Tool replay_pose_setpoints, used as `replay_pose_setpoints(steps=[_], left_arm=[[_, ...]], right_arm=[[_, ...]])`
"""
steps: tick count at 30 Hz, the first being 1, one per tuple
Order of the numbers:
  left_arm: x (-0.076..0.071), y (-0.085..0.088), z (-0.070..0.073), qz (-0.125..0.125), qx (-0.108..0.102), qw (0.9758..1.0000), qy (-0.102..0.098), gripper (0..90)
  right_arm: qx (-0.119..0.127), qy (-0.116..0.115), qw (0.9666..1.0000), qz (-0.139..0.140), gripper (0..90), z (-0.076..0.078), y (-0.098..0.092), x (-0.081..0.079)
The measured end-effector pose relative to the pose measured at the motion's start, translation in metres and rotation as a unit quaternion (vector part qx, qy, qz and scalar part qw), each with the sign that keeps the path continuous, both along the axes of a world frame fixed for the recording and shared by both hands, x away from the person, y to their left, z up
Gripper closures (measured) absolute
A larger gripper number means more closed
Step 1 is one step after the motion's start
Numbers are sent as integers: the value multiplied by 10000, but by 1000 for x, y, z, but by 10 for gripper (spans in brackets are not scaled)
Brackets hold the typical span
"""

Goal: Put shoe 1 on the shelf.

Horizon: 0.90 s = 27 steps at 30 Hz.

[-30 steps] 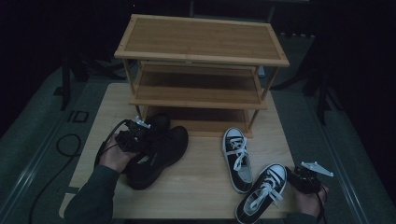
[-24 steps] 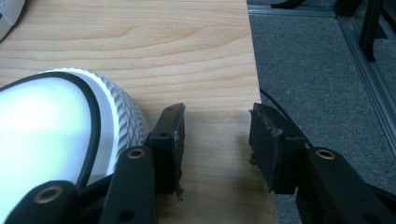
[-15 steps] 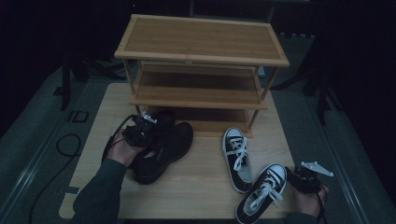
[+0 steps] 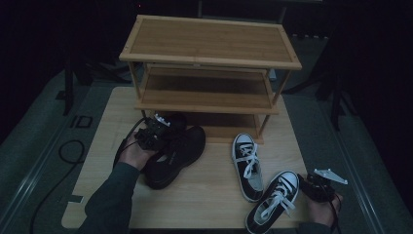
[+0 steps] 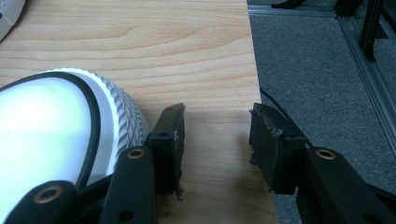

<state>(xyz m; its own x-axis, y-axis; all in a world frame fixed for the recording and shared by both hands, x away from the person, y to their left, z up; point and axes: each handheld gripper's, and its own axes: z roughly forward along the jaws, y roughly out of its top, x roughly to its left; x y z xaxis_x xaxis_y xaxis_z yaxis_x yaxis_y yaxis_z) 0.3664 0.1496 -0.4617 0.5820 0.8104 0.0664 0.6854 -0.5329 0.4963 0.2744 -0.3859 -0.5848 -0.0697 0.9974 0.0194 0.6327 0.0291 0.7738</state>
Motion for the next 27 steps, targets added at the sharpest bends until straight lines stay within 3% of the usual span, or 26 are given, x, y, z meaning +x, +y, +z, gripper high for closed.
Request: replay_pose_setpoints(steps=[27], left_arm=[[29, -33, -5, 263, 90, 9993, -233, 856]], right_arm=[[-1, 0, 10000, 3, 548, 0, 0, 0]])
